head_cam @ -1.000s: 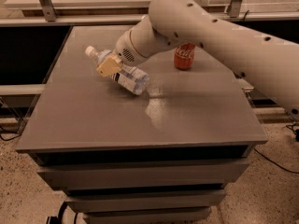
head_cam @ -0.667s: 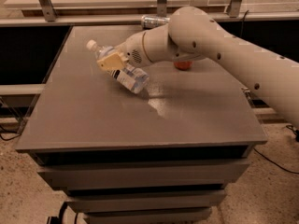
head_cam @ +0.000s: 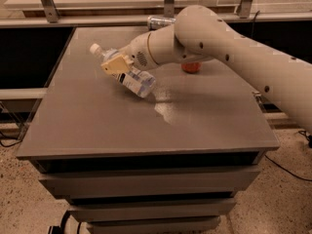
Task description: Place blue plastic bottle upright
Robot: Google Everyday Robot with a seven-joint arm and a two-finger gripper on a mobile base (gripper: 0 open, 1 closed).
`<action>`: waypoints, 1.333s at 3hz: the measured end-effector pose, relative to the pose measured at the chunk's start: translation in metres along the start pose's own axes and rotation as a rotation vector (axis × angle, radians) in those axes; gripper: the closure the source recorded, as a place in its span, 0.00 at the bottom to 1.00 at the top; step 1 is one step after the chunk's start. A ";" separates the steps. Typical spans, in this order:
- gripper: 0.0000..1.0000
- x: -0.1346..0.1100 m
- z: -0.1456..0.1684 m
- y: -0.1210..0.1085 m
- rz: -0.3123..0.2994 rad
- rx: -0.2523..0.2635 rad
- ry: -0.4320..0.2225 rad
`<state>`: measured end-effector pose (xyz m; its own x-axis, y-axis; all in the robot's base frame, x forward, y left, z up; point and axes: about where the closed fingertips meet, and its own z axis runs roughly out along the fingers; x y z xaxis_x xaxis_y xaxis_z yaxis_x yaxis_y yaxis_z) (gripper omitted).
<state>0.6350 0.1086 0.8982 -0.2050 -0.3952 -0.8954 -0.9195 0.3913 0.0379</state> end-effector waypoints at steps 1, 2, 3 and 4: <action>1.00 -0.008 -0.009 0.005 -0.048 -0.022 -0.050; 1.00 -0.038 -0.048 0.027 -0.151 -0.087 -0.186; 1.00 -0.066 -0.076 0.047 -0.282 -0.115 -0.247; 1.00 -0.084 -0.093 0.060 -0.339 -0.125 -0.283</action>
Offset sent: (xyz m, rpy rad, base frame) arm -0.0789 -0.0402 0.1201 0.2286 -0.4510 0.3274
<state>0.5659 0.0878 1.0168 0.1977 -0.2340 -0.9519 -0.9560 0.1688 -0.2401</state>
